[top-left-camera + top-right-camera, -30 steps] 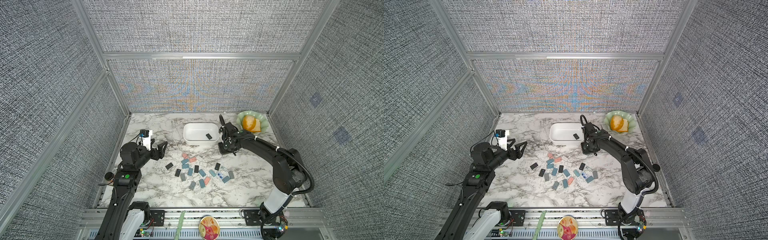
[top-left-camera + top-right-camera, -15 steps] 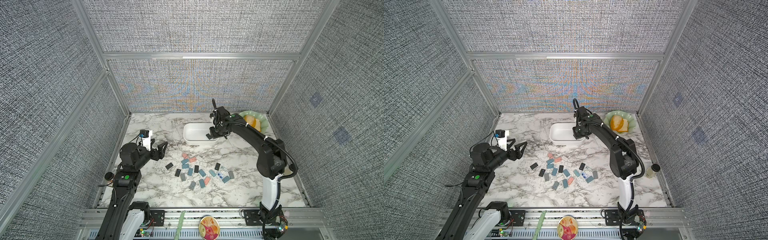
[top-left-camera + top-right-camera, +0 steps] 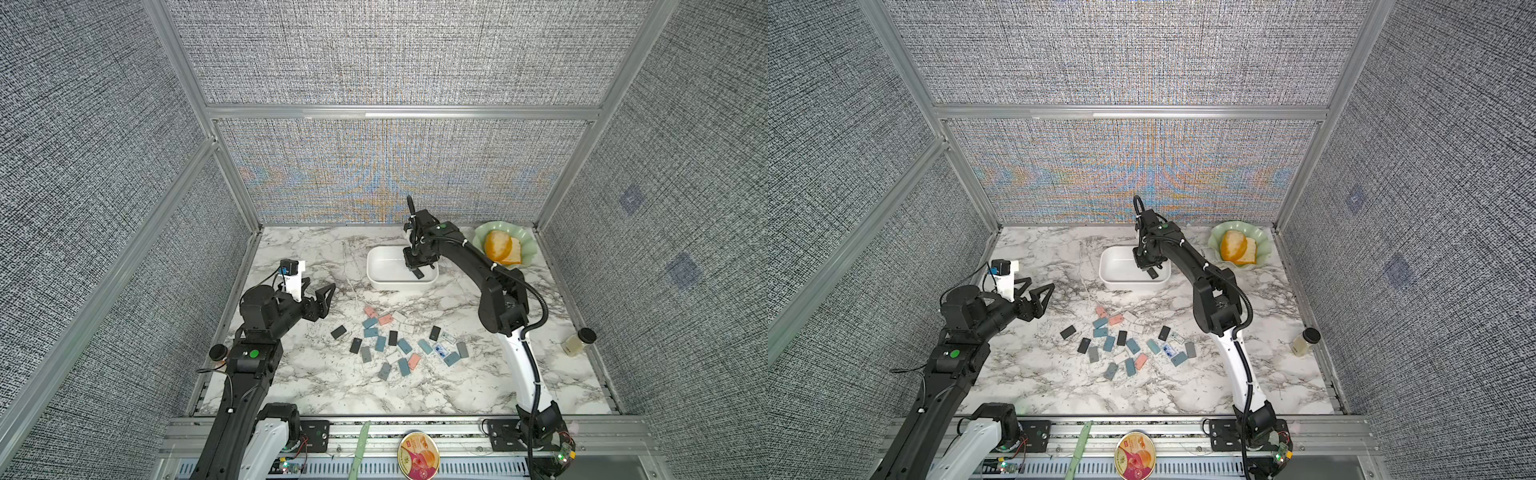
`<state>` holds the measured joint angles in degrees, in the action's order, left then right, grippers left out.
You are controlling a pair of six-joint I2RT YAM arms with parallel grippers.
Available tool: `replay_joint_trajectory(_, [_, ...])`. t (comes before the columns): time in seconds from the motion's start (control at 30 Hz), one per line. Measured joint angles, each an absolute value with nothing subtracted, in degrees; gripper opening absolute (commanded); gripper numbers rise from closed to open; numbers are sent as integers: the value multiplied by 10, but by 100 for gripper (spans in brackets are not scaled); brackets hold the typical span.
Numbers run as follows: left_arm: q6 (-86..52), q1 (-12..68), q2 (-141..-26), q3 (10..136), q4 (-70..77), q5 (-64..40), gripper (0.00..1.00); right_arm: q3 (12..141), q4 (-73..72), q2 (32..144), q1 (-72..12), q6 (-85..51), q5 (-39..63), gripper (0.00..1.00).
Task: Put the eraser in the storage box
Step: Place the eraser in the storage box.
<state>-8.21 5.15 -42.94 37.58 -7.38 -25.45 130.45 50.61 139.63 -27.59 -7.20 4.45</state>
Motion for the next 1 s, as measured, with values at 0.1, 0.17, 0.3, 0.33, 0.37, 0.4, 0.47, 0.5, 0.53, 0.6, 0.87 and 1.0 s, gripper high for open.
replay_joint_trajectory(0.1, [-82,52,-430,376,-74,-255,82,1305,499,1411,-276,-75,46,31])
replay_joint_trajectory(0.17, [-82,52,-430,376,-74,-255,81,1305,494,1419,-276,-76,47,31])
replay_joint_trajectory(0.3, [-82,52,-430,376,-74,-255,82,1305,486,1432,-276,-81,50,32])
replay_joint_trajectory(0.33, [-82,52,-430,376,-74,-255,82,1305,484,1435,-276,-82,50,32])
replay_joint_trajectory(0.37, [-82,52,-430,376,-74,-255,81,1306,482,1438,-276,-82,50,32])
replay_joint_trajectory(0.4, [-82,52,-430,376,-74,-255,82,1306,481,1440,-276,-82,50,32])
replay_joint_trajectory(0.47, [-82,51,-430,376,-74,-255,82,1306,479,1446,-276,-85,48,32])
replay_joint_trajectory(0.5, [-82,51,-430,376,-74,-255,81,1306,477,1448,-276,-85,46,32])
replay_joint_trajectory(0.53, [-82,51,-430,376,-74,-255,82,1308,477,1451,-276,-86,44,32])
replay_joint_trajectory(0.6, [-82,51,-429,376,-74,-255,81,1308,473,1454,-276,-90,45,32])
replay_joint_trajectory(0.87, [-82,52,-426,376,-74,-255,82,1323,461,1461,-284,-103,61,39])
replay_joint_trajectory(1.0, [-82,52,-426,376,-74,-255,82,1329,460,1466,-288,-103,64,52])
